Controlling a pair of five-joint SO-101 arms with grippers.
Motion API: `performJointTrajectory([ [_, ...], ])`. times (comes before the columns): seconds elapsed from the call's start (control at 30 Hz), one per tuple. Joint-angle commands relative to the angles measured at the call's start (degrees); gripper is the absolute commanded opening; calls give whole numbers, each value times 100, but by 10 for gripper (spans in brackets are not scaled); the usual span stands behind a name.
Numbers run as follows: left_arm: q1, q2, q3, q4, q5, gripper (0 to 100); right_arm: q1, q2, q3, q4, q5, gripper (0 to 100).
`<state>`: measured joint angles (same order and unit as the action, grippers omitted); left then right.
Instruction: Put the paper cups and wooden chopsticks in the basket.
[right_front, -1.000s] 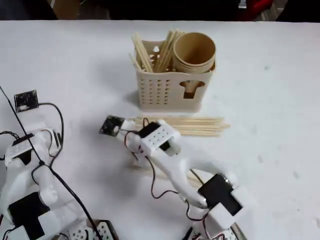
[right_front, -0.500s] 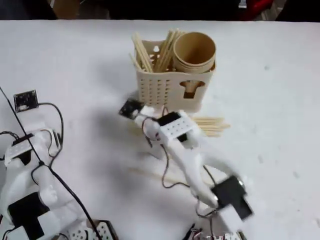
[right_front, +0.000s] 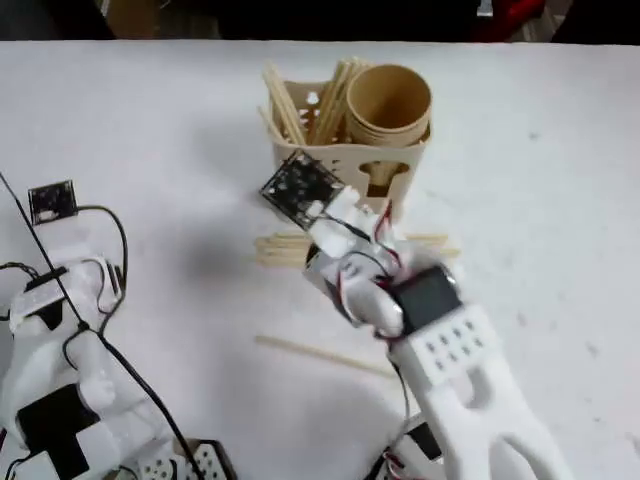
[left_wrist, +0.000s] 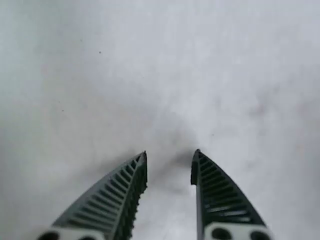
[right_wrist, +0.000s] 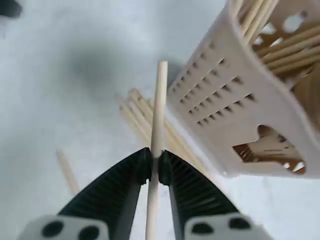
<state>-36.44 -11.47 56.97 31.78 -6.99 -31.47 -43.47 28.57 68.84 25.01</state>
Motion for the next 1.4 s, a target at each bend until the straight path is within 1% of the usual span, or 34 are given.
performJointTrajectory([
  [0.0,-66,-40,-9,-53,53,157,66,-268,-1020,145,-325,15],
  [0.13,-66,-40,-9,-53,62,157,66,-13,-2286,136,-642,15],
  [0.23,-66,-40,-9,-53,70,157,66,549,-3305,-75,-782,15],
  [0.4,-66,-40,-9,-53,62,157,57,1754,-4651,-1068,-1134,15],
  [0.5,-66,-40,-9,-53,62,157,57,2404,-5310,-1596,-1143,16],
  [0.6,-66,-40,-9,-53,62,157,40,2949,-5837,-1912,-1116,17],
  [0.77,-66,-40,-9,-53,62,157,57,3609,-6145,-2009,-1125,18],
  [1.0,-66,-40,-9,-53,70,157,189,4092,-6110,-2862,-1125,17],
  [1.37,-66,-40,-9,-53,62,157,312,4145,-6101,-2316,-1169,19],
])
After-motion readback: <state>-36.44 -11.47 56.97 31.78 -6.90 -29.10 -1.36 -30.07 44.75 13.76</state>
